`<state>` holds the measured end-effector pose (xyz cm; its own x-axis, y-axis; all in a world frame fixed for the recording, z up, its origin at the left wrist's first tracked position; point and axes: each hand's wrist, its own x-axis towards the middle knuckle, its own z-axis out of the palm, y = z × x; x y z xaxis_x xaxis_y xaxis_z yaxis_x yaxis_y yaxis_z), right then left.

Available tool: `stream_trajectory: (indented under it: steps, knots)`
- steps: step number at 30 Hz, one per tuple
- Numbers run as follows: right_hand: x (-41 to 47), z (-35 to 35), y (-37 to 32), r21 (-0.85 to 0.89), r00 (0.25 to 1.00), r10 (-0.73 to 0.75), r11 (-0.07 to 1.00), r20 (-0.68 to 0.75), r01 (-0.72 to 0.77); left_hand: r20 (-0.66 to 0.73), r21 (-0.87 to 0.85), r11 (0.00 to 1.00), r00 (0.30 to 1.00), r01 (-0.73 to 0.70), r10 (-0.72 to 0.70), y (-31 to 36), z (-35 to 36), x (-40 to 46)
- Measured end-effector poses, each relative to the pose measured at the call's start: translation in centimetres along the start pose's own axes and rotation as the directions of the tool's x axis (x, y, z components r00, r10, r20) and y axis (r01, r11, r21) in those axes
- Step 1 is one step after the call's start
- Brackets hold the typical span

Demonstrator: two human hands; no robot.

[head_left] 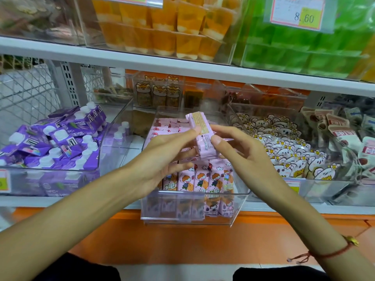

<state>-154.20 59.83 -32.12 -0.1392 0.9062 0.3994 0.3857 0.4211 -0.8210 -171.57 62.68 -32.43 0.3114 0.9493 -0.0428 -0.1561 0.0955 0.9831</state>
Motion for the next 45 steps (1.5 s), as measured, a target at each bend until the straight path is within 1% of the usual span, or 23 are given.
stream_trajectory:
  steps: [1, 2, 3, 5, 7, 9, 11, 12, 14, 15, 16, 18, 21, 22, 24, 27, 32, 34, 36, 38, 40, 42, 45]
  knots:
    - [0.0, -0.1, -0.1, 0.006, 1.0, -0.001, 1.0, -0.004, 0.001, -0.027, 0.046, 0.997, 0.998, -0.056, 0.057, -0.1, 0.0, 0.0]
    - [0.0, -0.1, -0.2, 0.017, 1.0, -0.002, 1.0, -0.02, 0.002, -0.065, 0.122, 0.982, 0.986, -0.146, 0.155, -0.2, 0.0, 0.1]
    - [0.1, -0.1, -0.4, 0.033, 0.999, 0.0, 0.999, -0.051, 0.002, -0.098, 0.229, 0.937, 0.951, -0.265, 0.293, -0.3, 0.0, 0.1]
    - [0.2, -0.2, -0.7, 0.054, 0.988, -0.008, 0.998, -0.155, 0.016, -0.057, 0.458, 0.744, 0.82, -0.485, 0.57, -0.5, 0.5, 0.1]
    - [0.2, -0.1, -1.0, 0.037, 0.967, -0.044, 0.998, -0.25, 0.055, 0.042, 0.599, 0.561, 0.722, -0.571, 0.69, -0.8, 1.4, 0.2]
    - [0.3, -0.3, -1.1, 0.002, 0.944, -0.098, 0.995, -0.316, 0.104, 0.116, 0.643, 0.465, 0.677, -0.609, 0.726, -1.0, 2.1, 0.5]
    - [0.5, -1.1, -1.0, -0.012, 0.911, -0.114, 0.993, -0.397, 0.119, 0.159, 0.643, 0.448, 0.681, -0.62, 0.714, -0.9, 2.4, 1.1]
    - [0.6, -1.8, -0.9, 0.014, 0.889, -0.097, 0.993, -0.448, 0.116, 0.162, 0.652, 0.458, 0.701, -0.604, 0.694, -0.8, 2.5, 1.6]
    - [0.9, -3.1, -0.7, 0.151, 0.825, 0.0, 0.983, -0.564, 0.103, 0.147, 0.716, 0.473, 0.774, -0.513, 0.617, -0.5, 2.3, 3.0]
    - [1.0, -3.6, -0.5, 0.236, 0.794, 0.065, 0.967, -0.604, 0.1, 0.154, 0.769, 0.449, 0.813, -0.455, 0.561, -0.4, 2.2, 3.8]
    - [1.0, -4.2, -0.3, 0.304, 0.771, 0.12, 0.948, -0.626, 0.099, 0.181, 0.826, 0.392, 0.849, -0.405, 0.496, -0.3, 2.2, 4.8]
    - [1.0, -4.8, 0.1, 0.393, 0.752, 0.196, 0.915, -0.63, 0.09, 0.286, 0.9, 0.223, 0.893, -0.375, 0.347, -0.4, 2.5, 6.4]
    - [1.0, -5.4, 0.7, 0.45, 0.738, 0.267, 0.891, -0.62, 0.056, 0.387, 0.92, -0.004, 0.91, -0.391, 0.15, -1.1, 3.3, 7.9]
    - [0.9, -5.6, 0.9, 0.449, 0.739, 0.276, 0.892, -0.614, 0.04, 0.395, 0.919, -0.062, 0.911, -0.39, 0.118, -1.4, 3.5, 8.2]
    - [0.9, -5.9, 1.1, 0.443, 0.754, 0.282, 0.897, -0.593, 0.013, 0.401, 0.913, -0.124, 0.911, -0.389, 0.101, -1.7, 3.7, 8.6]
    - [0.9, -6.2, 1.1, 0.425, 0.814, 0.251, 0.905, -0.523, -0.006, 0.423, 0.904, -0.12, 0.899, -0.411, 0.111, -1.6, 3.8, 8.5]
    - [0.7, -6.6, 0.8, 0.339, 0.9, 0.123, 0.94, -0.418, 0.029, 0.456, 0.89, -0.05, 0.885, -0.454, 0.093, -1.1, 3.4, 7.0]
    - [0.8, -6.6, 0.8, 0.221, 0.925, 0.052, 0.975, -0.376, 0.035, 0.456, 0.889, -0.016, 0.885, -0.457, 0.092, -1.3, 3.3, 6.0]
    - [1.1, -6.5, 0.8, 0.027, 0.946, -0.028, 0.999, -0.323, 0.039, 0.459, 0.886, 0.01, 0.88, -0.463, 0.122, -1.7, 3.1, 5.1]
    - [1.4, -6.5, 0.9, -0.173, 0.963, -0.087, 0.984, -0.256, 0.043, 0.487, 0.871, -0.009, 0.858, -0.492, 0.163, -2.2, 2.6, 4.5]
    - [2.0, -6.5, 0.9, -0.252, 0.972, -0.115, 0.966, -0.205, 0.061, 0.537, 0.839, -0.013, 0.824, -0.544, 0.18, -2.7, 2.0, 4.1]
    - [2.7, -6.5, 0.7, -0.339, 0.982, -0.13, 0.938, -0.135, 0.077, 0.558, 0.817, 0.05, 0.809, -0.575, 0.185, -3.0, 1.5, 3.9]
    - [4.0, -6.6, 0.3, -0.54, 0.991, -0.101, 0.831, 0.084, 0.13, 0.539, 0.802, 0.18, 0.821, -0.569, 0.189, -3.0, 1.0, 3.7]
